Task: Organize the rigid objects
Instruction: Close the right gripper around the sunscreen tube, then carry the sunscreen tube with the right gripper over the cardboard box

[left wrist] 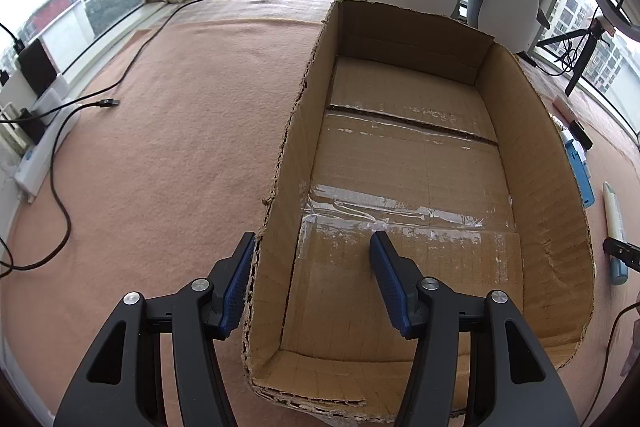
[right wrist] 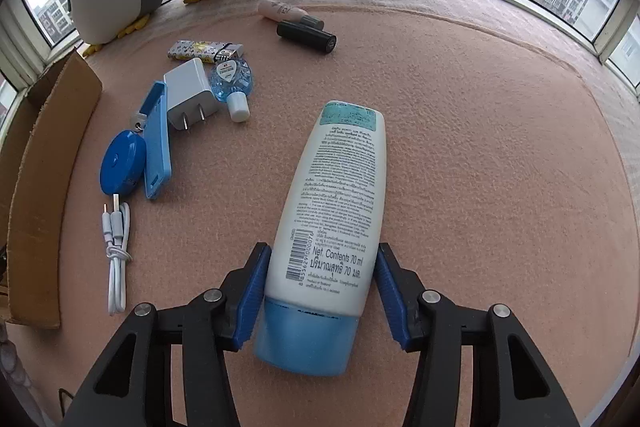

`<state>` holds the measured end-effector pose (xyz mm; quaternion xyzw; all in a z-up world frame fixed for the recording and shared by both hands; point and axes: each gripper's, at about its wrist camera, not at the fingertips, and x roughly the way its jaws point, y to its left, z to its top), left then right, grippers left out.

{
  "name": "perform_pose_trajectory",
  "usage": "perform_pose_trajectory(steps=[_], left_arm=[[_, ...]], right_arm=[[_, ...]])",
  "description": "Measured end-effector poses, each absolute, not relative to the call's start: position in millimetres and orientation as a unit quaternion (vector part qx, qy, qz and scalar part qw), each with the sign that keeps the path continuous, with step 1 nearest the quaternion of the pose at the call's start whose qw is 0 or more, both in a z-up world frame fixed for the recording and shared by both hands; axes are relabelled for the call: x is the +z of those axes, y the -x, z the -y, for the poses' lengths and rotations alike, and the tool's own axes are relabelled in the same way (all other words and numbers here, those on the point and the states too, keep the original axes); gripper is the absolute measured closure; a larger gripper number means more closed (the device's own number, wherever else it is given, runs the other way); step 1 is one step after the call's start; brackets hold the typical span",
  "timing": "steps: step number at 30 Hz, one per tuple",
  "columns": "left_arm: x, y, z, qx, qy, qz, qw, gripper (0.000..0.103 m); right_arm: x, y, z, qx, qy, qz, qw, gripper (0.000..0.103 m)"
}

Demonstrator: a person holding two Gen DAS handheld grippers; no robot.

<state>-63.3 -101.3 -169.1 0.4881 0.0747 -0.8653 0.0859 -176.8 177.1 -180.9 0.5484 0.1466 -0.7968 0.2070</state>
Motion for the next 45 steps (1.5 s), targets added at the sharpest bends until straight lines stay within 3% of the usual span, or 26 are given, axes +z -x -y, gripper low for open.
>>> perform_pose_trajectory(steps=[17,28,45], left_arm=[[-169,62,99,-0.866,-0.489,-0.058,0.092,0.047],[-169,63,99,-0.865,-0.49,-0.062,0.091,0.046],[-169,63,100,-0.866,-0.489,-0.063,0.087,0.046]], right_arm=[[-182,179,-184,-0.802,-0.522,-0.157,0.243,0.059],[-175,175,-192,-0.807,-0.524,-0.101,0.254,0.06],[-99,133,-128,-0.808,-0.464,-0.088,0.353,0.06]])
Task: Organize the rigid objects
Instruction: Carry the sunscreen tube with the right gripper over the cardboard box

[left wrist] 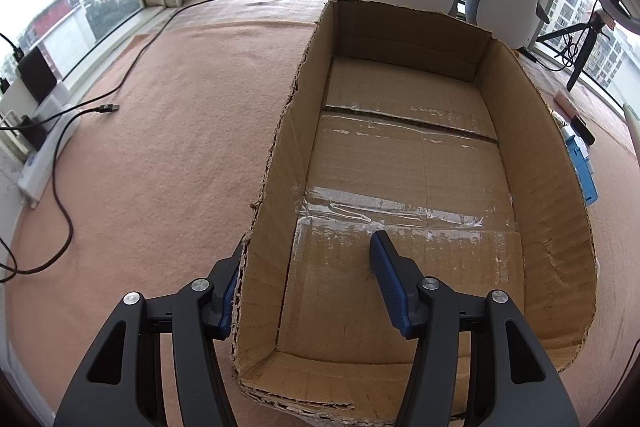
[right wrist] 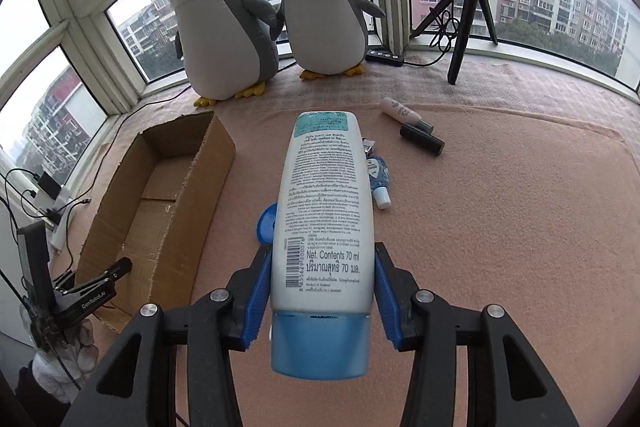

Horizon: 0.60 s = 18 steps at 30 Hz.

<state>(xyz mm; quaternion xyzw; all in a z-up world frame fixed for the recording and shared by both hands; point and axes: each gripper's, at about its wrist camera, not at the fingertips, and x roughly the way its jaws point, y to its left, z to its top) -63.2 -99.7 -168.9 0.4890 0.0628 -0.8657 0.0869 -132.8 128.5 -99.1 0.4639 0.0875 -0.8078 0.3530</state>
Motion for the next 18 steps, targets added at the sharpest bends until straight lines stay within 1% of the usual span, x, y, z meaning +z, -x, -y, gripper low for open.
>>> perform_pose_trajectory(steps=[8,18], left_arm=[[-168,63,100,-0.866,-0.489,-0.063,0.087,0.046],[-168,64,99,-0.866,-0.488,-0.065,0.088,0.046]], right_arm=[[-85,98,-62,-0.782,-0.445,-0.113,0.422,0.06],[-102,66,-6,-0.75,-0.447,-0.149,0.464,0.06]])
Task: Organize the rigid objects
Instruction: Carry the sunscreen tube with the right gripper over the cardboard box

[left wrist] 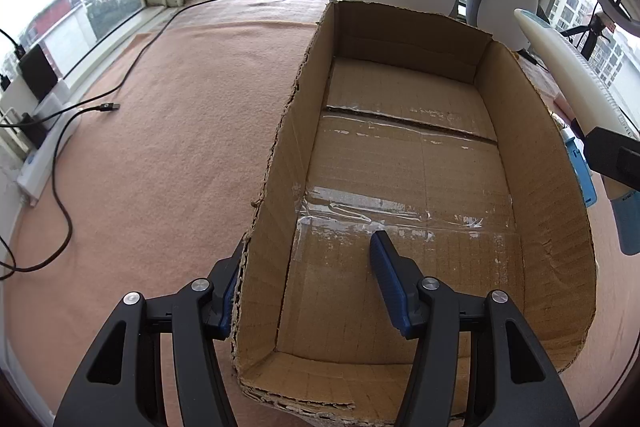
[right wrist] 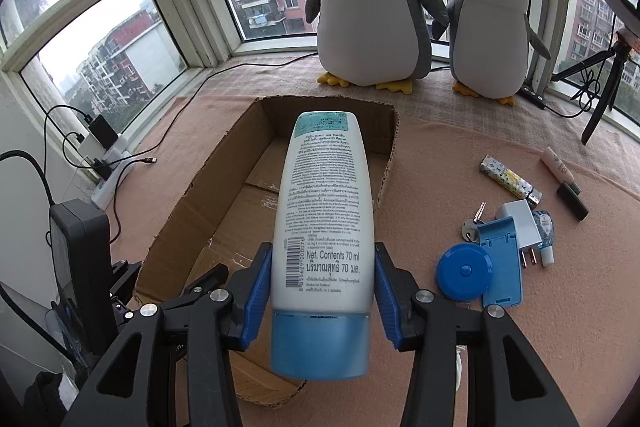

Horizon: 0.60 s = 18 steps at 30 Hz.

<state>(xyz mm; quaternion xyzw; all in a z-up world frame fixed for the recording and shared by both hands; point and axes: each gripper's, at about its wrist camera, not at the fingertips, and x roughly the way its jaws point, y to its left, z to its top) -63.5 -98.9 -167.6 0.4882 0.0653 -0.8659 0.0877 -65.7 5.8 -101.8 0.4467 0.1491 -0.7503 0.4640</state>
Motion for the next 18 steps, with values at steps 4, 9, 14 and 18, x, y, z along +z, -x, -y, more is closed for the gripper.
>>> perform_pose_trajectory(steps=[4,9,14,18], left_arm=[[-168,63,99,-0.866,-0.488,-0.065,0.088,0.046],[-168,63,99,-0.866,-0.488,-0.065,0.087,0.046],[-168,63,99,-0.866,-0.488,-0.064,0.087,0.046],[-168,63,100,-0.866,-0.488,-0.065,0.087,0.046]], right_arm=[[-111,66,4,-0.745,-0.453,-0.154,0.465,0.059],[-116,65,12,-0.741,-0.454,-0.161,0.468,0.059],[-116,62,16,-0.737,-0.45,-0.168,0.475,0.059],[-111,57,17,-0.742,-0.436,-0.176,0.478,0.051]])
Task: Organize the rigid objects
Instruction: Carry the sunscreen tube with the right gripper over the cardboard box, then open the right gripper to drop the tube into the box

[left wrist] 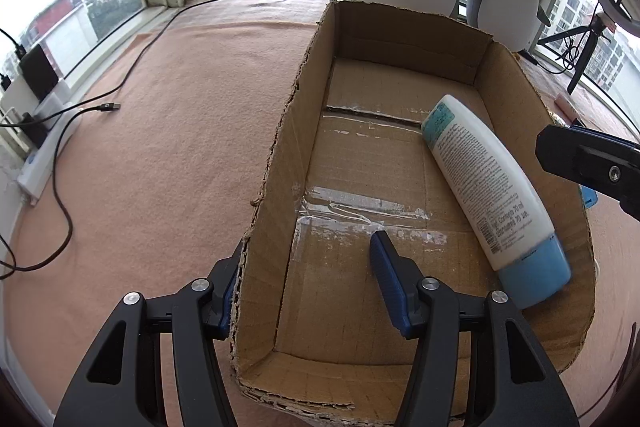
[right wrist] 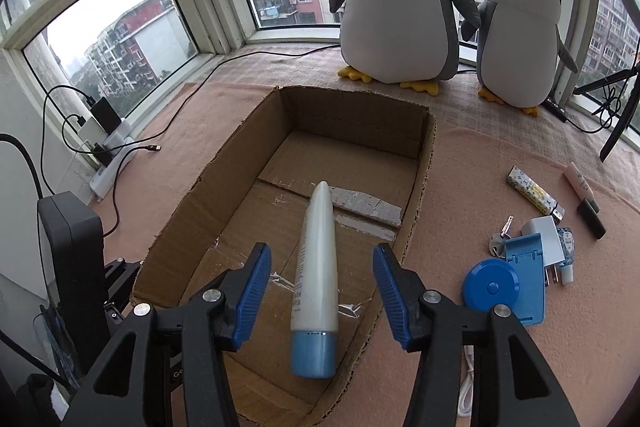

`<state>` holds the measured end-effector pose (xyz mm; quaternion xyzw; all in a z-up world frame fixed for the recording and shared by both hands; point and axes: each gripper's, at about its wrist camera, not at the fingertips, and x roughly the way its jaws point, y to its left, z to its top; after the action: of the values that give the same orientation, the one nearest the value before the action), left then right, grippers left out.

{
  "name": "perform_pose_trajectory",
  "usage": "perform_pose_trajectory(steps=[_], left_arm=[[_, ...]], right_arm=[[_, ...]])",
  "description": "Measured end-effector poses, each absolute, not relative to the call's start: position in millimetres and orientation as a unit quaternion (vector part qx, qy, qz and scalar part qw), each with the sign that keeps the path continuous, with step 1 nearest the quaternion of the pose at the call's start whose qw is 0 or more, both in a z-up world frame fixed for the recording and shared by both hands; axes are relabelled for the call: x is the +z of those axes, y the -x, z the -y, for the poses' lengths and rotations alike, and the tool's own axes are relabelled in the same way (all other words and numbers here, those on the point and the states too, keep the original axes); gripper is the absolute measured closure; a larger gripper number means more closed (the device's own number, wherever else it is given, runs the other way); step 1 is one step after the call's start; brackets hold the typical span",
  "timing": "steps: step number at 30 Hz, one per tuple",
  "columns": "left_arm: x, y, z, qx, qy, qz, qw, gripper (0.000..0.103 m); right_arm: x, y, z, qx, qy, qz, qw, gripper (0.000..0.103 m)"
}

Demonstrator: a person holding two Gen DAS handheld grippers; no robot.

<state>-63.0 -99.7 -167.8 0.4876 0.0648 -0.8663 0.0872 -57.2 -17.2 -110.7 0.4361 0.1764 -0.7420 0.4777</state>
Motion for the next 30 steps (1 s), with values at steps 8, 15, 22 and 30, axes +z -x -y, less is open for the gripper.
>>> perform_pose_trajectory(steps=[8,15,22,30], left_arm=[[-167,63,100,-0.866,-0.488,-0.064,0.087,0.046],[-167,64,101,-0.866,-0.488,-0.062,0.088,0.046],[-168,63,101,-0.867,-0.487,-0.058,0.09,0.046],[-168,63,100,-0.867,-0.487,-0.052,0.092,0.046]], right_arm=[[-107,55,16,-0.746,-0.429,-0.182,0.475,0.05],[-103,55,12,-0.751,-0.423,-0.184,0.473,0.05],[-99,58,1,-0.755,-0.422,-0.179,0.47,0.05],[-97,74,-32,-0.768,-0.426,-0.165,0.449,0.05]])
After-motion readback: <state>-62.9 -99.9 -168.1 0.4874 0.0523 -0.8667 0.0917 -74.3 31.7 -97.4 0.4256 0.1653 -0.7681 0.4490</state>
